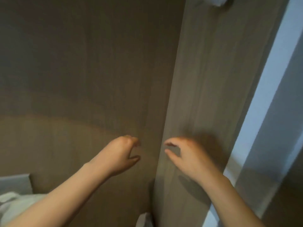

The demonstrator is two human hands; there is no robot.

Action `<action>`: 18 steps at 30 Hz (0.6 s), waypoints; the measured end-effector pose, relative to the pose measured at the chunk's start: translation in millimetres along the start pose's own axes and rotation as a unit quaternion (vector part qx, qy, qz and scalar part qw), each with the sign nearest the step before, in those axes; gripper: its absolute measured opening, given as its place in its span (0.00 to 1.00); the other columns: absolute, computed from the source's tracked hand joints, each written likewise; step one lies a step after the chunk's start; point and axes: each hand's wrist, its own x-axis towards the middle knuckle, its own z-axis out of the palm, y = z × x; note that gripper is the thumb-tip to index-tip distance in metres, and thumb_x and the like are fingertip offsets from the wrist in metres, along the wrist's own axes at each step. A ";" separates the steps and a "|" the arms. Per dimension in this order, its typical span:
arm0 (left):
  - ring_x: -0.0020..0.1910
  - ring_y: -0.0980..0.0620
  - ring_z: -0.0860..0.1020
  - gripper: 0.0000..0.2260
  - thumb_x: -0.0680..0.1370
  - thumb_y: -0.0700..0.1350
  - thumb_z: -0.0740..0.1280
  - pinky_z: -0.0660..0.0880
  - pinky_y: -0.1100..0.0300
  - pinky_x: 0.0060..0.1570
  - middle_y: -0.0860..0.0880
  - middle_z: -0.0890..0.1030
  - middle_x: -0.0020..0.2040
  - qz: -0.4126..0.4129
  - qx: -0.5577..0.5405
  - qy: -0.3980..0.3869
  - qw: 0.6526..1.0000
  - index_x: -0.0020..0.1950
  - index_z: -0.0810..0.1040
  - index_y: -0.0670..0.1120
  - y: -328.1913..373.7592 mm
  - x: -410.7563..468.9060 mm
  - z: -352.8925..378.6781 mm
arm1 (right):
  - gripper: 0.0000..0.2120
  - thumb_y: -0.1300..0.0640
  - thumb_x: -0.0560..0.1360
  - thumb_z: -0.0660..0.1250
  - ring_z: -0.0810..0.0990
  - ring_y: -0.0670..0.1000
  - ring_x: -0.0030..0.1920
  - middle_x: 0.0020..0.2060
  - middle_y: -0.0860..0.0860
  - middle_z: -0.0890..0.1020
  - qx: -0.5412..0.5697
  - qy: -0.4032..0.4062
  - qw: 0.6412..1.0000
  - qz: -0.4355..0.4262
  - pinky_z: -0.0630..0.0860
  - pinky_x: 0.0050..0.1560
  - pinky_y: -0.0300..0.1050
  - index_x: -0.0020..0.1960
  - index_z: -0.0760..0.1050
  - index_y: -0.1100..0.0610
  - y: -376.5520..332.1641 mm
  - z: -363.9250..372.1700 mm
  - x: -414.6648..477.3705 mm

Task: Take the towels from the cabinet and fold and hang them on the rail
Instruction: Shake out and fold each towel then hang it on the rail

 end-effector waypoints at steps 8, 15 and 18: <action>0.59 0.55 0.76 0.18 0.77 0.53 0.67 0.71 0.63 0.57 0.53 0.78 0.60 -0.131 -0.042 -0.085 0.987 0.66 0.74 0.52 5.8 -104.8 117.1 | 0.16 0.50 0.77 0.67 0.78 0.46 0.59 0.58 0.46 0.81 0.063 -0.195 0.979 -0.008 0.73 0.61 0.43 0.64 0.77 0.50 19.6 105.6 -82.2; 0.58 0.59 0.76 0.17 0.77 0.55 0.67 0.74 0.64 0.57 0.56 0.77 0.61 -0.285 -0.038 -0.134 0.948 0.65 0.73 0.55 3.0 -190.9 151.4 | 0.14 0.53 0.78 0.65 0.76 0.43 0.58 0.58 0.44 0.79 0.101 -0.321 0.941 -0.049 0.73 0.59 0.38 0.64 0.76 0.49 8.1 163.6 -116.6; 0.58 0.60 0.75 0.17 0.78 0.55 0.66 0.72 0.66 0.57 0.57 0.77 0.61 -0.336 -0.036 -0.136 0.931 0.66 0.72 0.55 -1.8 -226.9 147.1 | 0.15 0.53 0.78 0.65 0.76 0.42 0.58 0.58 0.44 0.79 0.115 -0.342 0.930 -0.069 0.72 0.58 0.36 0.64 0.76 0.49 -12.8 175.8 -121.8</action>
